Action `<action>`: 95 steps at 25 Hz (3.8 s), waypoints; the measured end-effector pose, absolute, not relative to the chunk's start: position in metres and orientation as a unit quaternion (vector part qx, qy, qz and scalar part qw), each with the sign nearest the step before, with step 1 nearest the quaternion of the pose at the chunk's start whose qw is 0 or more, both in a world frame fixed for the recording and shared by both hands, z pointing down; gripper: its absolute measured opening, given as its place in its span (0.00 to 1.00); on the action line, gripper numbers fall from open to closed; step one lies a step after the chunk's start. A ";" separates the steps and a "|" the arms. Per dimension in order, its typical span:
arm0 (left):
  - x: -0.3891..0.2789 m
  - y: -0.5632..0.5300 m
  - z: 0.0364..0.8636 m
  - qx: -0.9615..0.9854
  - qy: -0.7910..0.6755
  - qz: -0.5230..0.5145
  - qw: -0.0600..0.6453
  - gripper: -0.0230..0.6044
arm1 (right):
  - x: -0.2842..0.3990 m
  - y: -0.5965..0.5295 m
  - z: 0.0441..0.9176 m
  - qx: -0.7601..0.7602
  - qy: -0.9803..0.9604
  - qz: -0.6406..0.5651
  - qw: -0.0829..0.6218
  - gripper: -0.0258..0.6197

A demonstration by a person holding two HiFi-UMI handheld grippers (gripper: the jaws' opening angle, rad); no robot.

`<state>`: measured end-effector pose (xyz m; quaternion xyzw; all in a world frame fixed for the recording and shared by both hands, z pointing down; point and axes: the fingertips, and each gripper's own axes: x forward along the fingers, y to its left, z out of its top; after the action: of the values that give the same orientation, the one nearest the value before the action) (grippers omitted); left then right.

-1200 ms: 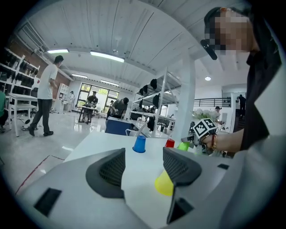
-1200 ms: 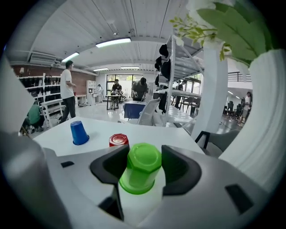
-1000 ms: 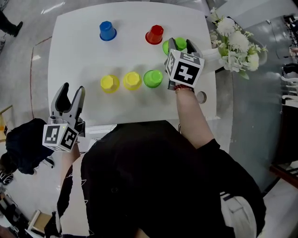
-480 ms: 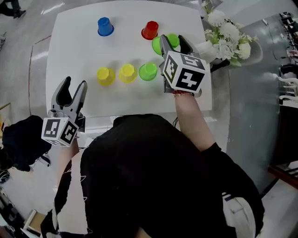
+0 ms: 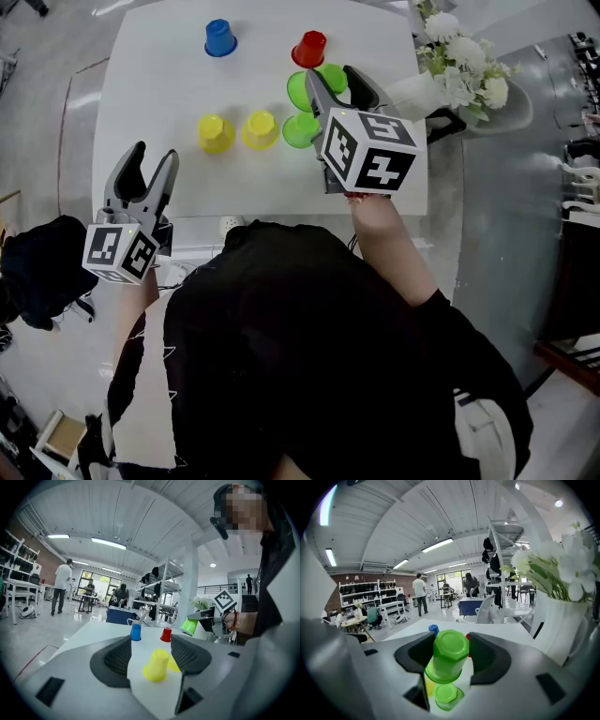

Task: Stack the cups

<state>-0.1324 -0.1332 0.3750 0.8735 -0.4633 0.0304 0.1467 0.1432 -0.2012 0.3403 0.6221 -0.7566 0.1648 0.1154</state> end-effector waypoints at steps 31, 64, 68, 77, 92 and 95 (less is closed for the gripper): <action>-0.143 -0.108 0.380 0.860 -0.488 0.029 0.149 0.48 | 0.087 -0.172 0.374 0.543 -0.806 0.118 0.205 0.40; -0.153 -0.108 0.384 0.863 -0.482 0.021 0.152 0.48 | 0.072 -0.165 0.377 0.541 -0.799 0.073 0.250 0.40; -0.155 -0.107 0.383 0.863 -0.481 0.020 0.152 0.48 | 0.071 -0.165 0.378 0.543 -0.797 0.071 0.253 0.40; -0.159 -0.110 0.382 0.865 -0.477 0.018 0.152 0.48 | 0.070 -0.164 0.378 0.548 -0.793 0.070 0.257 0.41; -0.164 -0.114 0.382 0.870 -0.469 0.021 0.152 0.48 | 0.072 -0.163 0.377 0.555 -0.790 0.080 0.249 0.44; -0.164 -0.116 0.380 0.872 -0.465 0.022 0.150 0.48 | 0.075 -0.164 0.368 0.561 -0.790 0.091 0.229 0.44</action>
<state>-0.1645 -0.1165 0.3802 0.8720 -0.4654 0.0219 0.1503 0.0745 -0.1637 0.3682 0.5612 -0.7901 0.0910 0.2291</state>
